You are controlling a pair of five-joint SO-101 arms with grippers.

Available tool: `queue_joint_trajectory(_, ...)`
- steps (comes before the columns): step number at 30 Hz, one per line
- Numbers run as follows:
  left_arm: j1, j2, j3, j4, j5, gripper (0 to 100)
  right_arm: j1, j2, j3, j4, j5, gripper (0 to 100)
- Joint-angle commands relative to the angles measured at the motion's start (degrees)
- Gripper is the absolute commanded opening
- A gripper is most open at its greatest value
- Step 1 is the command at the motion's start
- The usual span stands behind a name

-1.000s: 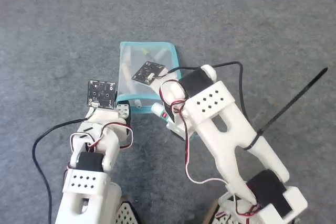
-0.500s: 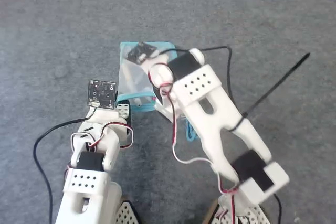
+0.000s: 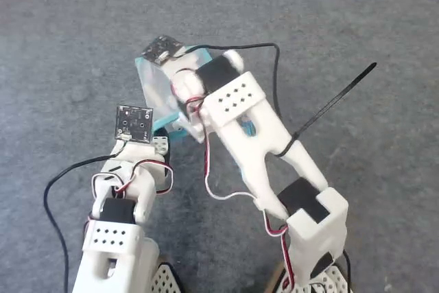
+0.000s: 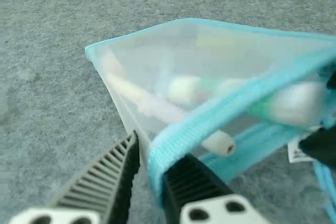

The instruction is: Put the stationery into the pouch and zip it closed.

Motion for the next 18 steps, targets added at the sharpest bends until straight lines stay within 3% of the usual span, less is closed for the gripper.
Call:
queue_joint_trajectory(1,0.35,-1.14,-0.22,-2.11,-0.97,1,-0.13,-4.35,-4.22,-1.63,-0.44,35.7)
queue_joint_trajectory(9,0.35,-1.14,-0.13,-2.11,-0.97,1,0.66,-19.91,-3.96,-0.66,1.05,35.9)
queue_joint_trajectory(13,0.26,-1.14,-0.13,-2.11,-1.05,1,6.02,-28.53,0.88,-1.54,2.2,35.9)
queue_joint_trajectory(18,0.35,-1.14,-0.13,-2.11,-1.05,1,17.8,-34.15,24.79,-19.3,2.37,35.8)
